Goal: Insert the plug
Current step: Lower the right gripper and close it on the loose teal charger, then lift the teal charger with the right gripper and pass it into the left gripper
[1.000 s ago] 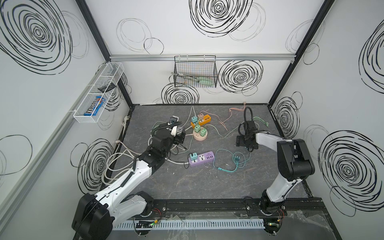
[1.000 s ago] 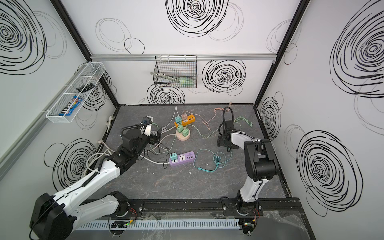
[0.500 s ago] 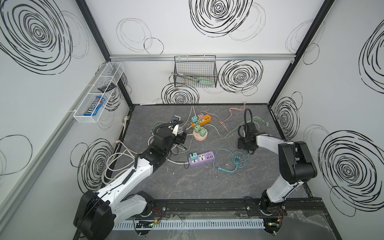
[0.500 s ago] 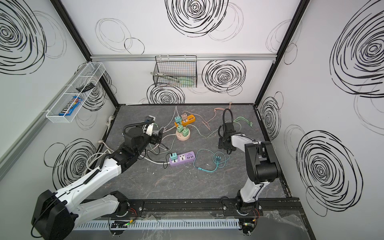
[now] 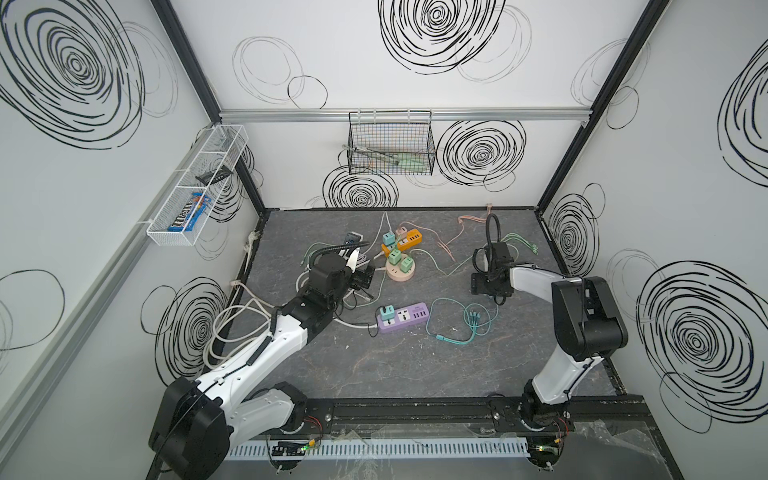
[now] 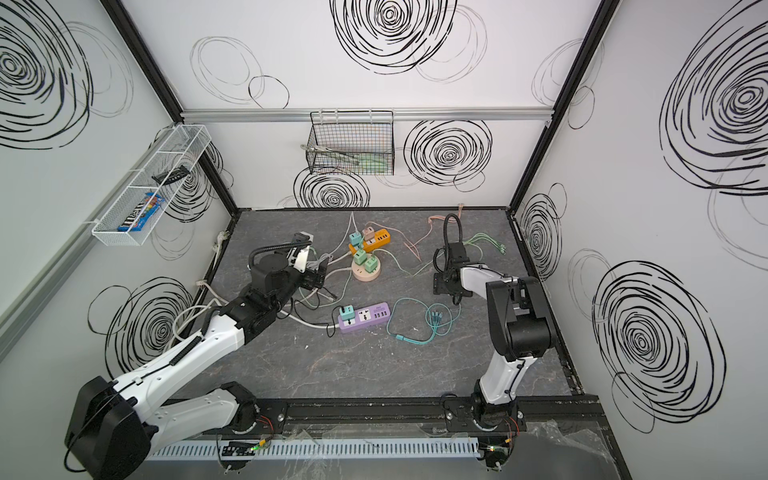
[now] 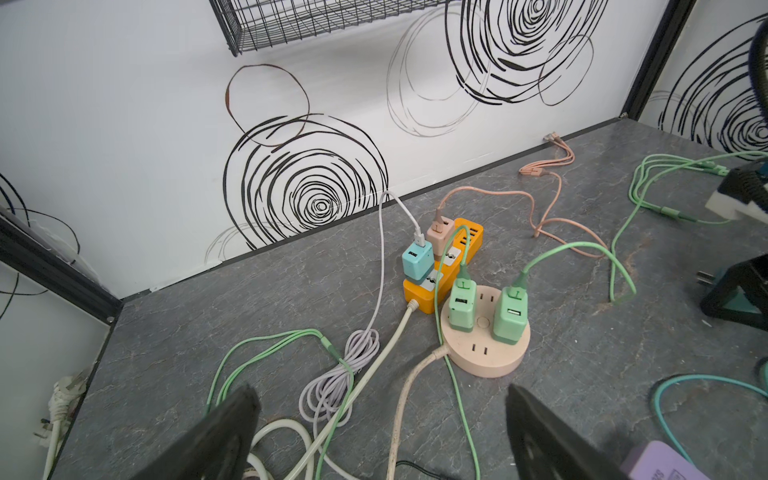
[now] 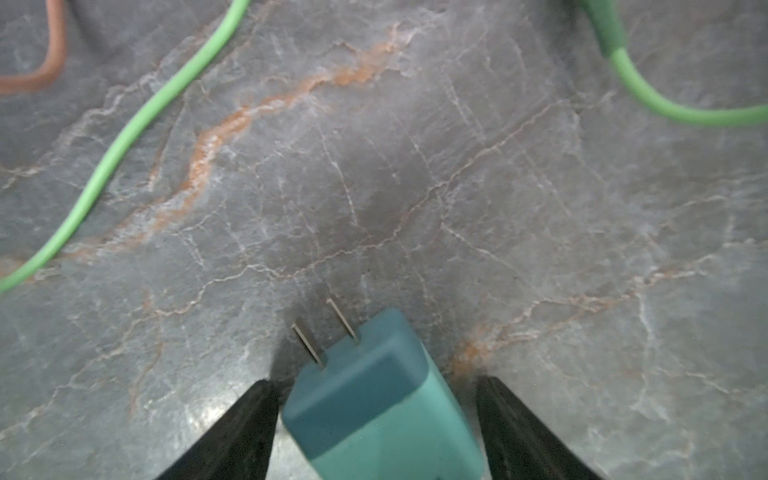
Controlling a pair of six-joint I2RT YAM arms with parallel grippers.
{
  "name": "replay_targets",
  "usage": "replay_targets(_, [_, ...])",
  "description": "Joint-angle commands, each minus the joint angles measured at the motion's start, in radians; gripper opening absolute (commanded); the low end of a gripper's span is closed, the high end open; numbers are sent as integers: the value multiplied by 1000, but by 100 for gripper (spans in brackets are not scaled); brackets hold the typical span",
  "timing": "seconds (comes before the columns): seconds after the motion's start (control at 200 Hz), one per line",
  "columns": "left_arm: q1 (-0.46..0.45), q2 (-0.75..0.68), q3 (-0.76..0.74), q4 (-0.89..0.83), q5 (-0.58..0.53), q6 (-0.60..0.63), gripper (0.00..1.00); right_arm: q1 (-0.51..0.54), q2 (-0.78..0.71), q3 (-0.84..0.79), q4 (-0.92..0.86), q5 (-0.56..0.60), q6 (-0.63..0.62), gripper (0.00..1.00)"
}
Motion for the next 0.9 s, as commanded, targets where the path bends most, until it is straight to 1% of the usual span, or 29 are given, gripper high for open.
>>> replay_targets(0.0, [-5, 7, 36, 26, 14, 3, 96, 26, 4, -4, -3, -42, -4, 76])
replay_targets(0.085, [-5, 9, 37, 26, 15, 4, 96, 56, -29, -33, -4, -37, -1, 72])
replay_targets(0.27, [-5, 20, 40, 23, 23, 2, 96, 118, -71, -74, -16, 49, 28, 61])
replay_targets(0.38, [-5, 28, 45, 18, 30, 0, 96, 145, -81, -86, -12, 71, 30, 54])
replay_targets(0.56, [-5, 34, 48, 11, 39, 1, 96, 154, -96, -98, 24, 73, 33, 45])
replay_targets(0.655, [-7, 42, 55, -2, 61, 0, 96, 157, -123, -107, 48, 96, 33, 41])
replay_targets(0.72, [-7, 54, 72, -27, 109, -7, 96, 161, -162, -117, 62, 114, 26, 38])
replay_targets(0.796, [-14, 80, 119, -81, 227, -28, 96, 190, -243, -139, 105, 139, -1, 36])
replay_targets(0.896, [-40, 136, 200, -133, 368, -135, 96, 244, -397, -207, 232, 133, -64, 36])
